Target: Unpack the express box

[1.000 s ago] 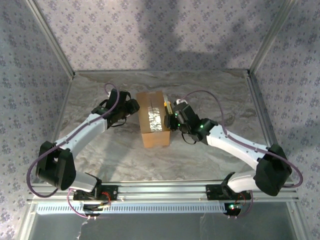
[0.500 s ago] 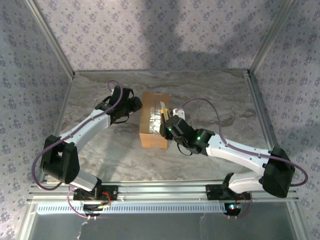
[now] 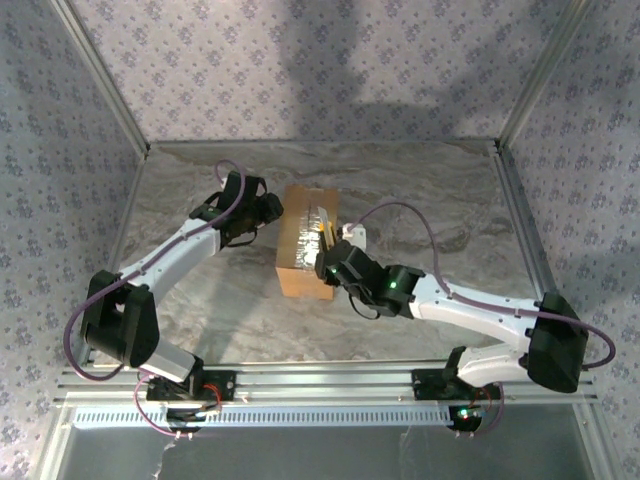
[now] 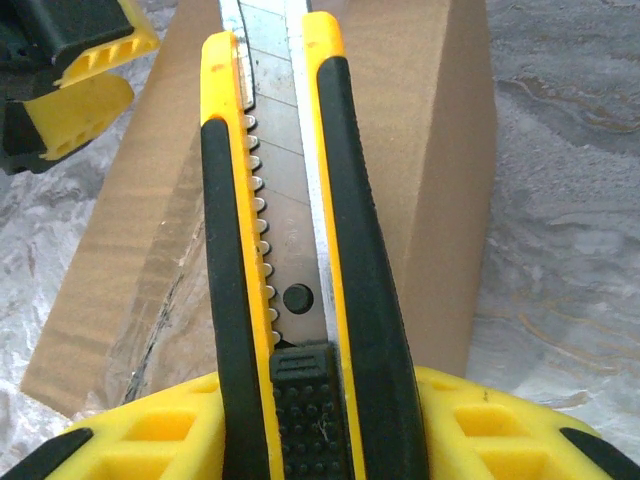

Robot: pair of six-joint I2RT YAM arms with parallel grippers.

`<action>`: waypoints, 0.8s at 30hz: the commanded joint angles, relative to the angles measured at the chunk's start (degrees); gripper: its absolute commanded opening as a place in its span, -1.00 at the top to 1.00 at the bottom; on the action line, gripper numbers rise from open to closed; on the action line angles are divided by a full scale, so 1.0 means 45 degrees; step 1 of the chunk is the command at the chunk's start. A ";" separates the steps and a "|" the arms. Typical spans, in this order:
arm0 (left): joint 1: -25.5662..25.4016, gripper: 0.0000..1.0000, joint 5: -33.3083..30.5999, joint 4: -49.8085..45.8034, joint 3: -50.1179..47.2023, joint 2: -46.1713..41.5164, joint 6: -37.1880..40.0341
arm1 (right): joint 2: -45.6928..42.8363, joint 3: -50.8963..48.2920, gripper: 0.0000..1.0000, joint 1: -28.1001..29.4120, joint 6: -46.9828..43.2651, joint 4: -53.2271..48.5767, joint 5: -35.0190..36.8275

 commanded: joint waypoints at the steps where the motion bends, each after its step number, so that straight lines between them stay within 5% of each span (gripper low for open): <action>1: 0.0152 -0.03 -0.0118 -0.0053 -0.0040 -0.0192 0.0220 | 0.0414 0.0081 1.00 0.0371 0.0686 0.0609 0.0753; 15: 0.0555 -0.03 -0.0340 -0.0666 -0.0263 -0.1145 0.0486 | 0.0895 0.1036 1.00 0.0774 0.0528 -0.0615 0.0946; 24: 0.0671 -0.03 -0.0674 -0.2163 -0.1264 -0.3415 0.0653 | -0.0668 0.0328 1.00 -0.1178 -0.0917 -0.0927 -0.0554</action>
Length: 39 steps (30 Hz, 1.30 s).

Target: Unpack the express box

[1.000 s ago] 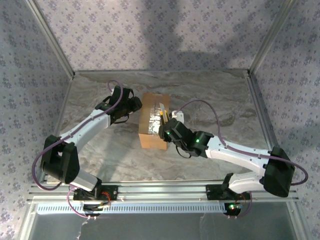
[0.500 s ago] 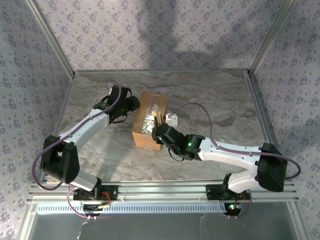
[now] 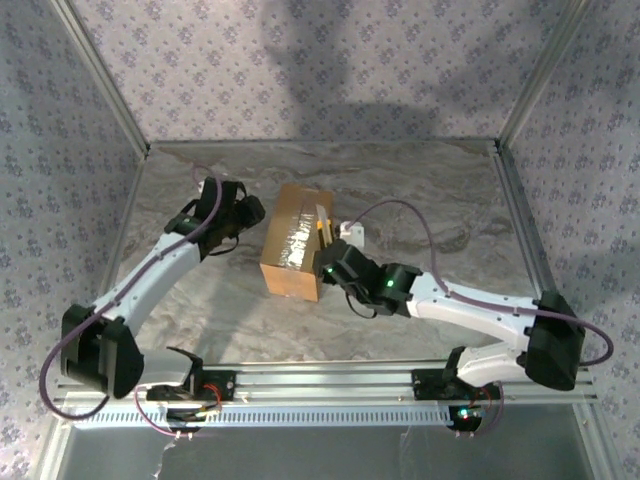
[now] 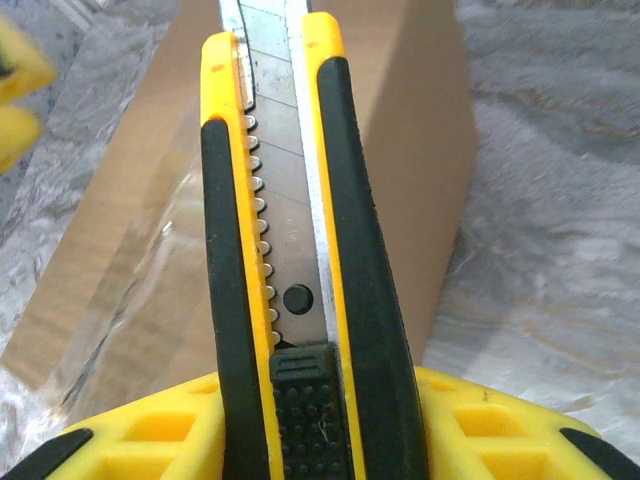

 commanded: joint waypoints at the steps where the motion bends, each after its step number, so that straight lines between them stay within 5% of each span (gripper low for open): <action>1: 0.0033 -0.03 -0.0122 -0.1012 -0.0558 -0.1125 0.0138 | -0.0694 -0.0211 1.00 -0.1246 -0.1115 -0.0331 -0.1078; 10: -0.0506 -0.04 0.0060 -0.2579 -0.2112 -0.4021 -0.0359 | 0.0374 0.0594 1.00 -0.6325 -0.4478 0.1191 -0.5132; 17: -0.1883 -0.03 -0.0641 -0.2463 -0.3742 -0.5046 -0.1877 | 0.3681 0.3290 1.00 -0.8351 -0.6071 0.2194 -0.7130; 28: -0.4049 -0.02 -0.1382 -0.1494 -0.5015 -0.4919 -0.3836 | 0.8189 0.8311 1.00 -0.8705 -0.7243 0.1637 -0.8550; 39: -0.4346 -0.02 -0.1553 -0.0783 -0.4781 -0.4156 -0.3889 | 0.9459 0.9432 1.00 -0.7782 -0.7522 0.1261 -0.8385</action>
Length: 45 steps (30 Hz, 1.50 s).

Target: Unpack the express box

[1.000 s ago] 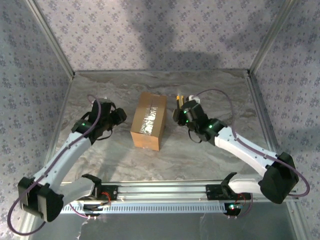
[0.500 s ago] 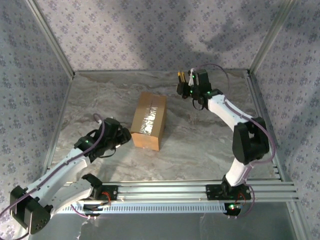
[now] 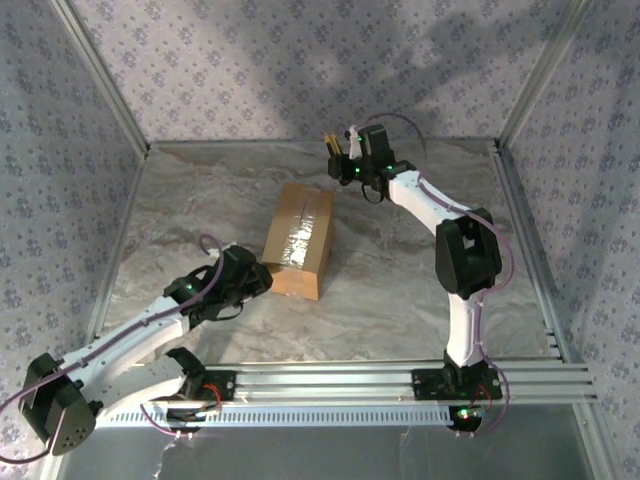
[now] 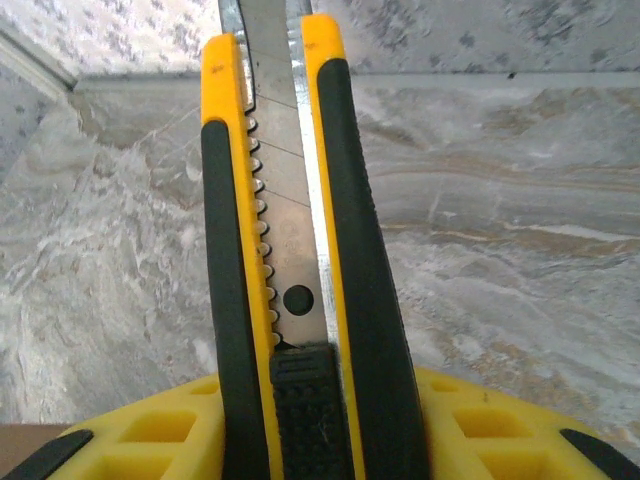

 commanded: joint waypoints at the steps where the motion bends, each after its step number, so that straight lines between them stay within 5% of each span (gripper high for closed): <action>1: -0.0067 -0.02 -0.0294 0.0475 0.0352 0.0162 -0.0187 | 0.0095 0.0477 1.00 0.0290 -0.0310 -0.0303 -0.0224; 45: 0.0313 -0.03 -0.1511 0.0583 0.1574 0.2580 0.1037 | -0.7226 -0.8381 1.00 0.2208 0.0879 0.0620 0.3251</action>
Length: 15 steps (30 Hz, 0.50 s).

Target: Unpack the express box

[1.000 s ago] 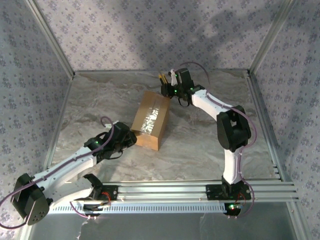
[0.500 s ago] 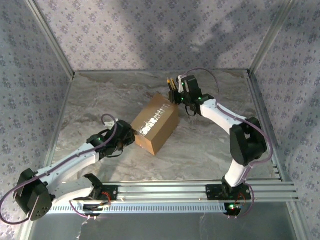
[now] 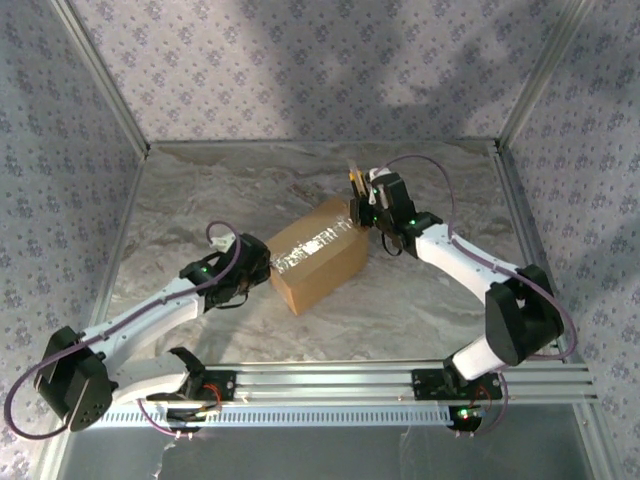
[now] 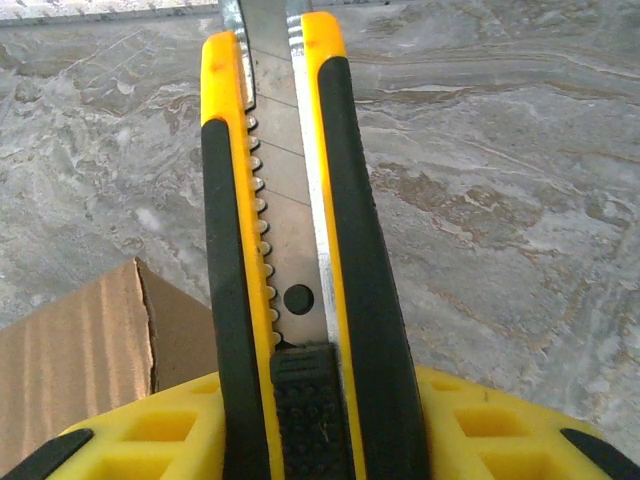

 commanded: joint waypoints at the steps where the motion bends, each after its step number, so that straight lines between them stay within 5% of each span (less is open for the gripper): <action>1: 0.0108 -0.03 0.0513 0.0782 0.0398 0.0512 0.0612 | -0.0633 -0.0645 1.00 0.0944 0.0386 -0.0288 -0.0317; 15: 0.1406 -0.02 0.0903 0.1281 0.1328 0.1662 0.1566 | -0.1928 -0.1763 1.00 0.2001 0.1594 -0.0716 0.1267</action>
